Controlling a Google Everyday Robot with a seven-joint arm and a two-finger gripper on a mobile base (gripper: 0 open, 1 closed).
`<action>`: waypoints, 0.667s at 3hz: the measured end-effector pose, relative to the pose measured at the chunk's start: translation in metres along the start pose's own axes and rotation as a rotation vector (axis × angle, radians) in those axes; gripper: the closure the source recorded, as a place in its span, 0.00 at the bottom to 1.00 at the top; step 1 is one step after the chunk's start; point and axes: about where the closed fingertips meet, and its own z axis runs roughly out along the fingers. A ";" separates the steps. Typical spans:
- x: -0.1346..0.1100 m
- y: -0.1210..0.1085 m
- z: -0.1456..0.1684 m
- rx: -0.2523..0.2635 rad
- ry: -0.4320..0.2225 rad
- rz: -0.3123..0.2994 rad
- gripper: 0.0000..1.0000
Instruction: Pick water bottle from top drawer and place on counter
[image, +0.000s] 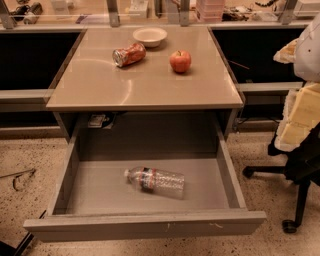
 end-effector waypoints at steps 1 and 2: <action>0.000 0.000 0.000 0.000 0.000 0.000 0.00; -0.007 0.007 0.026 -0.003 -0.034 0.004 0.00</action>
Offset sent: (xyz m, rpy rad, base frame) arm 0.0102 0.0367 -0.0862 0.1108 0.0005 0.0169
